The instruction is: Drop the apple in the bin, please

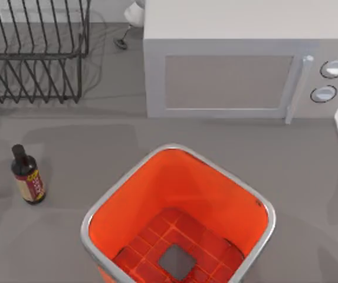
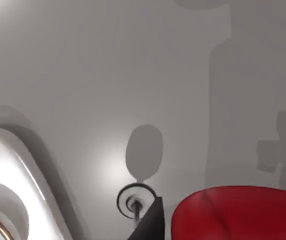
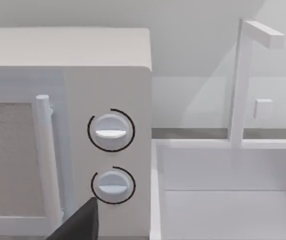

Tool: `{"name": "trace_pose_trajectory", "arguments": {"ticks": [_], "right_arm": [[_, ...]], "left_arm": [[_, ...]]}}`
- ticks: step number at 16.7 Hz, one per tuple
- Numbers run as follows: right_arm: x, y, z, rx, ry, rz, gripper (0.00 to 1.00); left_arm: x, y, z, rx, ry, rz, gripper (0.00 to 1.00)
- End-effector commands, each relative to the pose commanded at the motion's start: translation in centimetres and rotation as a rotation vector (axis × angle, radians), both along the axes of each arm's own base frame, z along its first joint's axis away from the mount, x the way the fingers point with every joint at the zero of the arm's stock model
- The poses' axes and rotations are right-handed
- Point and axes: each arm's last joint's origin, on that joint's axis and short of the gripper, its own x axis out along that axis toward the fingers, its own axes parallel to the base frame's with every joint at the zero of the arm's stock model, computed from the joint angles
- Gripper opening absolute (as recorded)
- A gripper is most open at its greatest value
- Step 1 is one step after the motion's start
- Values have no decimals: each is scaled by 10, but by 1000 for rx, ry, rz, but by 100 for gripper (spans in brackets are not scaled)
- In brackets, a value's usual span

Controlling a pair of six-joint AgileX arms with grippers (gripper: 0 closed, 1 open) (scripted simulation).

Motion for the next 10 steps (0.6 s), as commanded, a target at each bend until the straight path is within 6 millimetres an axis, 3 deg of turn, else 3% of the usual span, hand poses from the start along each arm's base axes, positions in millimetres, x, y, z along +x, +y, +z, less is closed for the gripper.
{"name": "trace_pose_trajectory", "arguments": {"ticks": [2, 4, 7, 10], "right_arm": [[0, 0, 0, 0, 0, 0, 100], [0, 0, 0, 0, 0, 0, 100], [0, 0, 0, 0, 0, 0, 100], [0, 0, 0, 0, 0, 0, 100]], "left_arm": [[4, -20, 1, 7, 1, -69, 0], [8, -55, 2, 19, 7, -193, 0], [3, -130, 2, 41, 28, -457, 0], [-25, -222, 0, 68, 57, -799, 0]]}}
